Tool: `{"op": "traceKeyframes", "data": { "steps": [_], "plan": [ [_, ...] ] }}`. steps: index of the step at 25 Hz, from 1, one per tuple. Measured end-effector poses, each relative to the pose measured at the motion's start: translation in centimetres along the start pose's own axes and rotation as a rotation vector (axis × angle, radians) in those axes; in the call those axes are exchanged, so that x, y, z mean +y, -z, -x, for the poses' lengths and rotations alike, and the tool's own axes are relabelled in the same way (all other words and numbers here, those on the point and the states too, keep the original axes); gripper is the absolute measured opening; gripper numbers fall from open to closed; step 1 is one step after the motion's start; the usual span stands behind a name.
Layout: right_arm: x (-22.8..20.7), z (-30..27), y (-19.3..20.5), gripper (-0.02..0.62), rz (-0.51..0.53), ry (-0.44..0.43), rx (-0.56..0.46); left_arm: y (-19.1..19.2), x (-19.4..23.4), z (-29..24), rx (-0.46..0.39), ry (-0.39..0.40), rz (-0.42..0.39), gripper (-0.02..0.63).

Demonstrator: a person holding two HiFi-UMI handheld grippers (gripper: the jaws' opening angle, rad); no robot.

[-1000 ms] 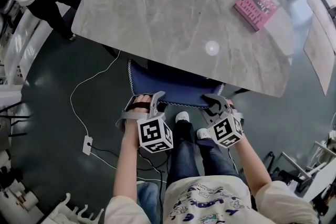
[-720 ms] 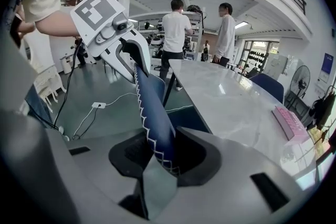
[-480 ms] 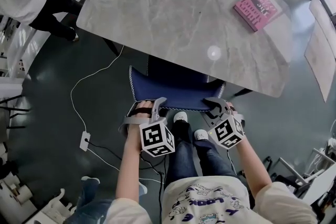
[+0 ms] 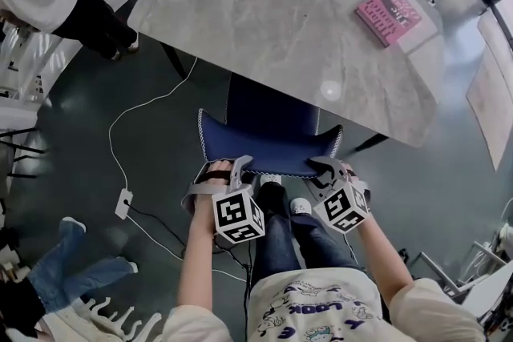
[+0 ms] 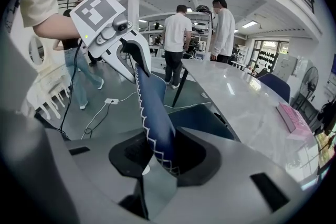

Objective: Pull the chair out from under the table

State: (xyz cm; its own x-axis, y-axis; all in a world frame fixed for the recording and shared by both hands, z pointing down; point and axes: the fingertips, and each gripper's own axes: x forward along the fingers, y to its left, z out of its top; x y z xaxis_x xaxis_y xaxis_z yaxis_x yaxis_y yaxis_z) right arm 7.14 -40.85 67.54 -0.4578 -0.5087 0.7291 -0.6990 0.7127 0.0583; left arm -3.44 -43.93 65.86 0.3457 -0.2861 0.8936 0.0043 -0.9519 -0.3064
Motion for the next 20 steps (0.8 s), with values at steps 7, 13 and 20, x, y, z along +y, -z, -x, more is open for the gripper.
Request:
{"op": "traceKeyframes", "data": {
  "steps": [7, 13, 20],
  "plan": [
    [3.2, 2.4, 2.5, 0.117, 0.041, -0.043, -0.001, -0.6, -5.1, 1.4, 0.029, -0.023, 0.052, 0.118],
    [5.6, 4.3, 4.5, 0.117, 0.091, -0.090, -0.003, -1.2, -9.3, 2.5, 0.055, -0.022, 0.106, 0.117],
    [8.4, 6.0, 5.9, 0.117, 0.114, -0.112, -0.002, -1.2, -13.0, 3.8, 0.065, -0.038, 0.139, 0.117]
  ]
}}
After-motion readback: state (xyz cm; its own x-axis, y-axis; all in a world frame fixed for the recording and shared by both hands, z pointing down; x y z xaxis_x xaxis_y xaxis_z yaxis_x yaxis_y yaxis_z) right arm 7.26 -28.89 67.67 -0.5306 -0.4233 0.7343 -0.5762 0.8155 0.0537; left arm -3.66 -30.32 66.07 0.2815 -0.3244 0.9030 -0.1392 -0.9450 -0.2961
